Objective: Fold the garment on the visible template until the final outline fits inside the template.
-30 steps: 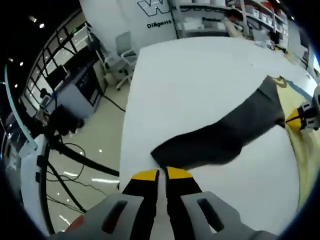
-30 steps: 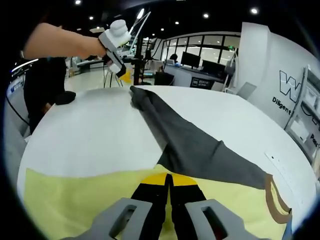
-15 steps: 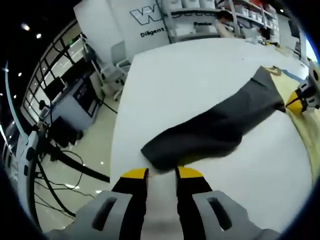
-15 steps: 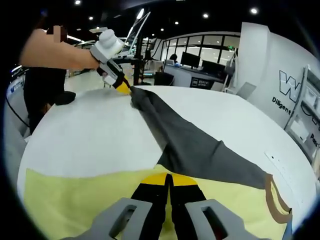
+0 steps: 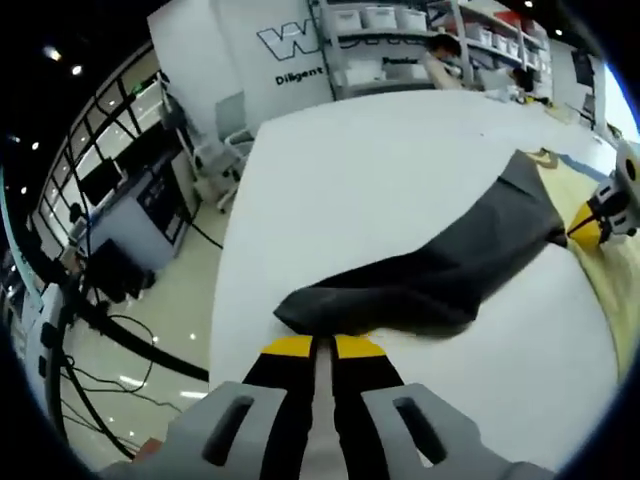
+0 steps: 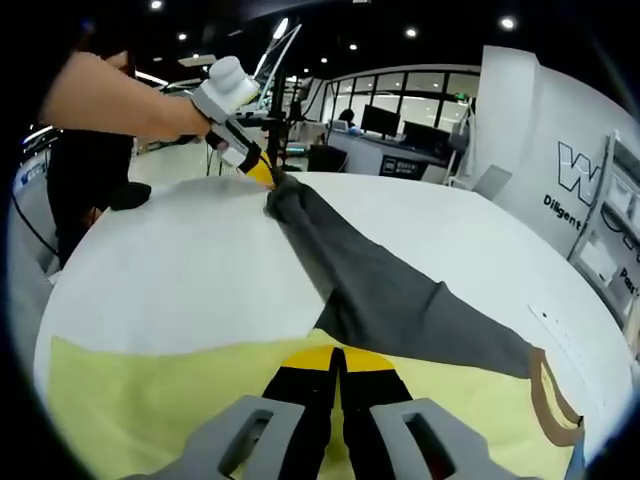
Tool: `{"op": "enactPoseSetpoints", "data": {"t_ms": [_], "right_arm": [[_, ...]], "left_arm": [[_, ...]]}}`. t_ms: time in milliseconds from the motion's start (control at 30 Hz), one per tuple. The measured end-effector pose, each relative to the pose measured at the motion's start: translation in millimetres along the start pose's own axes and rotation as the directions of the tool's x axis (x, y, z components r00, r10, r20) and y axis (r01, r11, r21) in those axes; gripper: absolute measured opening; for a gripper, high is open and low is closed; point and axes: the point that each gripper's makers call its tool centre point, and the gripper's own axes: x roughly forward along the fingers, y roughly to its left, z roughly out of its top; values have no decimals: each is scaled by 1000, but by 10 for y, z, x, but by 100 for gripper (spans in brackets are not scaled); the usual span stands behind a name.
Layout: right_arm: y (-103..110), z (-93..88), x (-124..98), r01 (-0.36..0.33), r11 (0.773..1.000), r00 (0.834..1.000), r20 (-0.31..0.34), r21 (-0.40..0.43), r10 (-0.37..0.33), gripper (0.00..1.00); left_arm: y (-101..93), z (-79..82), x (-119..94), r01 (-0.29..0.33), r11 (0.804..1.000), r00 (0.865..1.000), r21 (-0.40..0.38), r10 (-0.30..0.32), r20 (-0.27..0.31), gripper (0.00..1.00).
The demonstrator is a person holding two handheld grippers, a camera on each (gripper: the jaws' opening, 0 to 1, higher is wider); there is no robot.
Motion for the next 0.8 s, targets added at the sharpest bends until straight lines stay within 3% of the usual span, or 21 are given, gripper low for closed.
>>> {"op": "enactPoseSetpoints", "data": {"t_ms": [267,467,567,800], "right_arm": [[3,-2,1,-2,1000,1000,-4,-1,2,0],[4,0,-1,-2,1000,1000,-2,-2,2,0],[4,1,-2,-3,1000,1000,0,-2,3,0],[0,4,3,-3,1000,1000,1,-4,3,0]], "left_arm": [[-28,134,60,15,1000,999,-6,-14,31,1],[-102,142,149,42,999,999,3,-42,13,10],[-138,215,188,56,998,998,6,-56,32,10],[-247,216,306,100,995,995,-22,-100,21,12]]}}
